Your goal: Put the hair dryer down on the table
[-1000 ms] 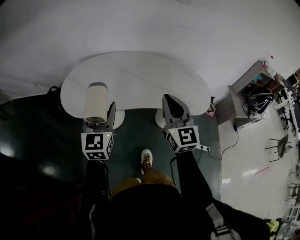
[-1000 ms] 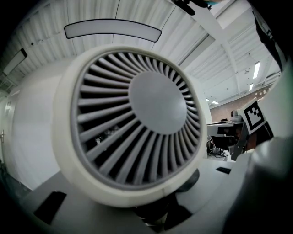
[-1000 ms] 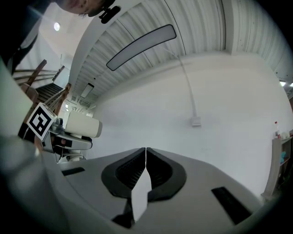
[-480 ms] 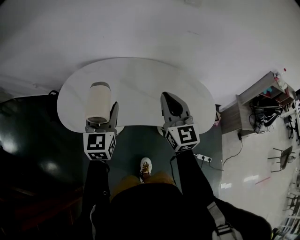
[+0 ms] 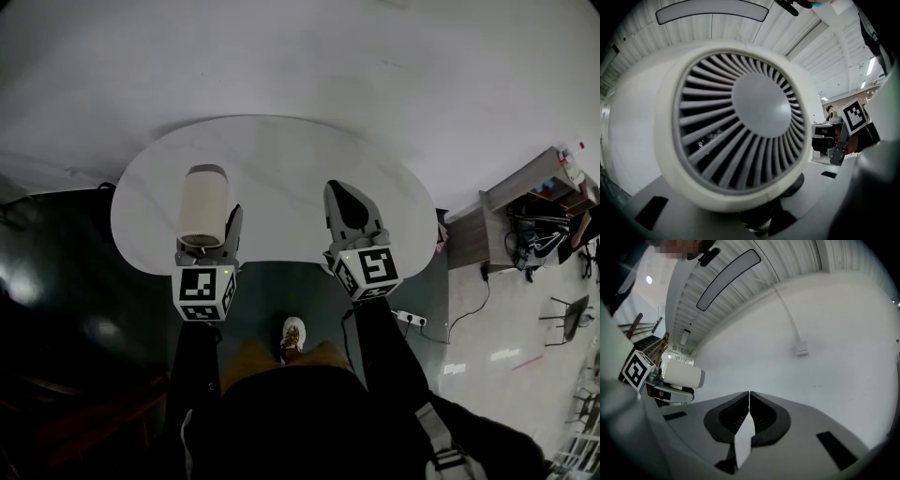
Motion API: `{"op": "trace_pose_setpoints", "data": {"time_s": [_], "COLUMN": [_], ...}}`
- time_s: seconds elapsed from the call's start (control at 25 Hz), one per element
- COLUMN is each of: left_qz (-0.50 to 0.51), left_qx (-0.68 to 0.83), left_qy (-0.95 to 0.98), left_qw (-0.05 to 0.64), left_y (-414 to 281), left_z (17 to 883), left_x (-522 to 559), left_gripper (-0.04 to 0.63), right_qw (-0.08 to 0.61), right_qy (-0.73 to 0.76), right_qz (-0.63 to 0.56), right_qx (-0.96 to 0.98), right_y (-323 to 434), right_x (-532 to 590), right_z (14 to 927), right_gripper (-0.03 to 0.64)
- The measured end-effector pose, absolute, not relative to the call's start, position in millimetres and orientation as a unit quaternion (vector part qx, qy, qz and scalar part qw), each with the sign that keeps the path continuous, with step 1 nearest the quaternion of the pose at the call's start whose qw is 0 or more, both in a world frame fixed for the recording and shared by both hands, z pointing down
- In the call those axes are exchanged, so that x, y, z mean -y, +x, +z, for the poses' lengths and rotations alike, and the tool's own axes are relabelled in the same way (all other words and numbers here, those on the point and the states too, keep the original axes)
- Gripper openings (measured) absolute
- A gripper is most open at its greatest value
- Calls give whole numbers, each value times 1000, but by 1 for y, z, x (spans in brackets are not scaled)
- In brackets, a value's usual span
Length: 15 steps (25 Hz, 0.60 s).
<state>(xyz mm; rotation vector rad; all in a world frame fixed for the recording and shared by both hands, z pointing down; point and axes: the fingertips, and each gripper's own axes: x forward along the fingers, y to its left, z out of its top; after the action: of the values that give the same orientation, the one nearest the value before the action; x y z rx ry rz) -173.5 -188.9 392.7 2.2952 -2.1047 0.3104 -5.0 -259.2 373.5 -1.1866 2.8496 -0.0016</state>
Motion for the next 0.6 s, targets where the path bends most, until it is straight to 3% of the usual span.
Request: {"op": "trace_pose_setpoints", "data": {"time_s": [0.6], "left_qz": [119], "left_qx": [653], "left_qy": [748], "left_qw": [22], "left_y": [-201], "left_z": [409], "left_x": [232], "left_gripper": [196], "right_qw": [21], "right_qy": [-406], "right_qz": [2], "right_qx": [-913], "right_y": [-36], "right_x": [302], "right_z": [368], "right_gripper": [28]}}
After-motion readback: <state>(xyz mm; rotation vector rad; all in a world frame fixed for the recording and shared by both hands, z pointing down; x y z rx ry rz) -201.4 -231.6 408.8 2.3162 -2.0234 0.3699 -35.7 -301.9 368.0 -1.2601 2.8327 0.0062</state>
